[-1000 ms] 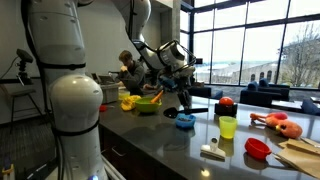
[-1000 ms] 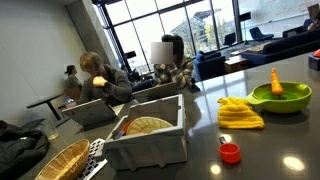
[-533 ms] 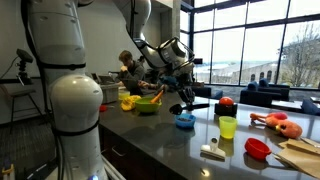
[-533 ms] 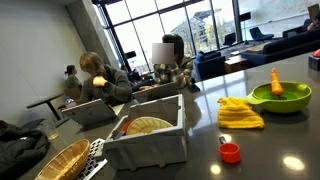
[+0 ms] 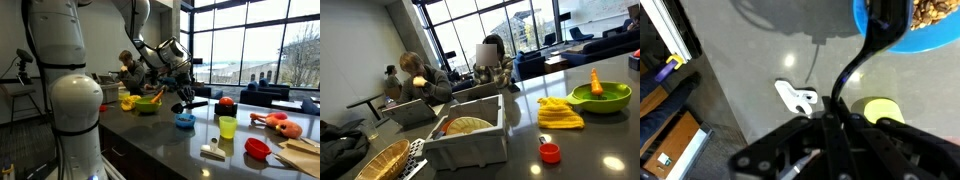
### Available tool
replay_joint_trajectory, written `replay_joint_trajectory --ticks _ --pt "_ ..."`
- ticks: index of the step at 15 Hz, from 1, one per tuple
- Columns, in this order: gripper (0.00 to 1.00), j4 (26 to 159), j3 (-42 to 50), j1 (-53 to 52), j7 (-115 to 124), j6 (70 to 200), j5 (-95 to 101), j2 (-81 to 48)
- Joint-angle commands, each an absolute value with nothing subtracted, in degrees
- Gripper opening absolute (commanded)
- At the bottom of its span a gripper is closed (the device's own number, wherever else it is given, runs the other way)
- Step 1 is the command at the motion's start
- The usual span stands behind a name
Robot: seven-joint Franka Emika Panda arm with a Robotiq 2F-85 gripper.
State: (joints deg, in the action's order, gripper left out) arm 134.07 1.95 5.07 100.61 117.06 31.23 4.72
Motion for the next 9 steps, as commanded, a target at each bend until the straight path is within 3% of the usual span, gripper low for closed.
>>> replay_joint_trajectory --ticks 1,9 --pt "0.01 134.93 1.86 4.66 98.87 119.25 30.03 6.15" --pt "0.01 135.63 2.11 4.89 95.48 124.92 26.61 6.57"
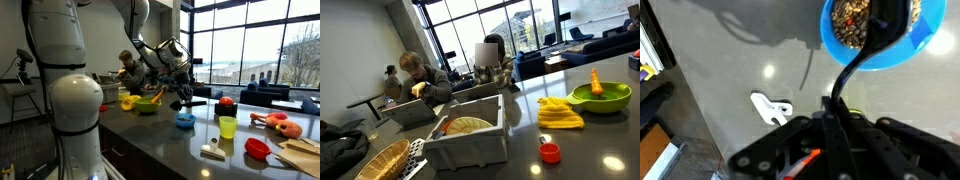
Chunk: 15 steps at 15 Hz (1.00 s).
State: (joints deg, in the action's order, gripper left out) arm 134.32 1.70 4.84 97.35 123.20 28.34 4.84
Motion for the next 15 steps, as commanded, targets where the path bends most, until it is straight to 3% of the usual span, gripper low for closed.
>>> replay_joint_trajectory --ticks 1,2,9,11,15 --pt "0.01 135.65 2.13 4.95 95.45 125.26 26.43 6.55" --pt "0.01 125.45 0.41 2.68 94.29 121.58 18.32 -6.57" --pt "0.01 107.74 0.23 -1.89 92.94 115.11 4.99 -24.09" --pt "0.31 103.81 0.71 -2.47 92.38 113.57 3.55 -27.63" --pt "0.54 96.56 1.32 -3.14 92.64 108.60 1.89 -31.79"
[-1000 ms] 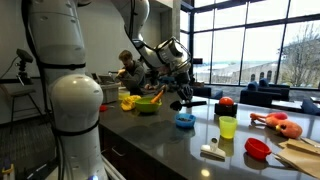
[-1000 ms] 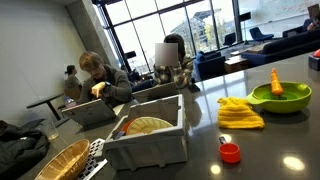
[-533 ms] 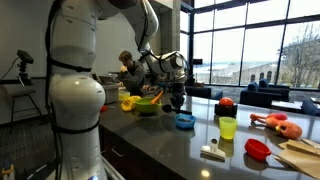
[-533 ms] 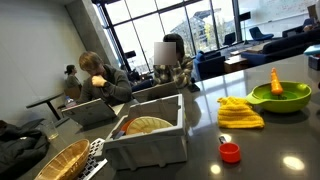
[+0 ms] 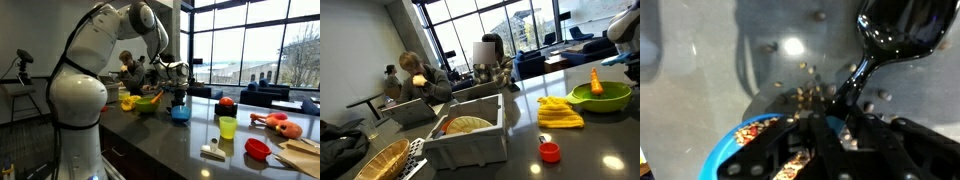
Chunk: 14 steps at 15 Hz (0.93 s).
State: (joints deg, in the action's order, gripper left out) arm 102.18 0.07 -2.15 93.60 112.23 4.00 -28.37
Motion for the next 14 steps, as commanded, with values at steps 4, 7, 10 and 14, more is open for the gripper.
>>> replay_joint_trajectory --ticks 4,7,10,14 --pt "0.56 96.96 1.93 -3.55 92.83 109.01 1.61 -31.58" --pt "0.68 96.12 1.98 -3.54 92.51 108.16 1.43 -32.09" --pt "0.68 96.00 1.98 -3.55 92.45 108.06 1.43 -32.16" --pt "0.68 95.91 1.98 -3.55 92.43 108.00 1.43 -32.21"
